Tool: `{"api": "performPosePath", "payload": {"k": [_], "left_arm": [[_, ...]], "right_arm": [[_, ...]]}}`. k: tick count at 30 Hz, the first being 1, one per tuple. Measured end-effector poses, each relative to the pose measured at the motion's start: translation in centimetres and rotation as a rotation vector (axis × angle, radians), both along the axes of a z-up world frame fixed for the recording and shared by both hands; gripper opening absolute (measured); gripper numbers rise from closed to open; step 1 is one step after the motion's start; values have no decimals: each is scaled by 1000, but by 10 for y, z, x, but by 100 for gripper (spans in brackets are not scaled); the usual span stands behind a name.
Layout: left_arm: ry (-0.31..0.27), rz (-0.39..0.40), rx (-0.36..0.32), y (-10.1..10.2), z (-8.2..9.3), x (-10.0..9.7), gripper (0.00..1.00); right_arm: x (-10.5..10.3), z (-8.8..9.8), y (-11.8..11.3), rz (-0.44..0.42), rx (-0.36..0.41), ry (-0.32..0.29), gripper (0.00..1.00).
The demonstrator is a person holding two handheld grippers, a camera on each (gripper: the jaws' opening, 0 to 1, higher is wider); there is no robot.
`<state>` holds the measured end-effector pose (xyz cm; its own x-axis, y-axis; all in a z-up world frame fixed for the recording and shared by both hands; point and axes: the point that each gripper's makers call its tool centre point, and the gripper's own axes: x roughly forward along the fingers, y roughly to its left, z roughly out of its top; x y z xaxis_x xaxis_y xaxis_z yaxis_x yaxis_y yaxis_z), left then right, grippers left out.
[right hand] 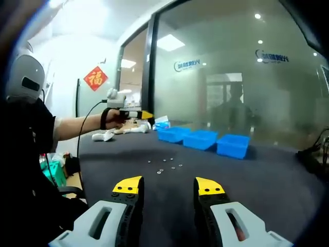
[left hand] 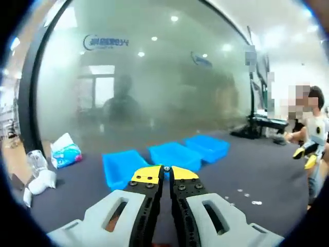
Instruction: Sort the screws, nuts, and washers into the corresponding bins
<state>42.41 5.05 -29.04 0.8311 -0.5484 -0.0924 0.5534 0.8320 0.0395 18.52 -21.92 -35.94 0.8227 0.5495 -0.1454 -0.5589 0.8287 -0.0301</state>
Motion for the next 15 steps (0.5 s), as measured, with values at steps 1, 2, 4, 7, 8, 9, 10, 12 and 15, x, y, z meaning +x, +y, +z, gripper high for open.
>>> {"api": "performPosePath", "payload": {"k": [1,2,4,7,8,9,10,12,15], "left_arm": [[1,8,0,1,1,6,4],[3,16,1,2,1,12,4],[5,36,-5,4,4,24,4],[10,56,-5,4,6,40,4],[23,60,-21,4,7,45,4],[33,54,-42,2,9,49,4],[38,56,-61,1,13,55,4],[41,68,-62,1,15,63,4],[47,91,-28,1,11,77,4]], "right_arm": [[0,0,0,-1,0,0,35],[-1,0,-1,-2,-1,1,35],[-1,0,-2,-5,1,0,35],[-2,0,-4,-13,7,-1,35],[-2,0,-5,-16,9,-1,35],[-2,1,-6,-18,12,-1,35],[-2,1,-7,-22,13,-2,35],[-2,1,-9,-29,18,-2,35],[-1,1,-12,-39,22,-3,35]]}}
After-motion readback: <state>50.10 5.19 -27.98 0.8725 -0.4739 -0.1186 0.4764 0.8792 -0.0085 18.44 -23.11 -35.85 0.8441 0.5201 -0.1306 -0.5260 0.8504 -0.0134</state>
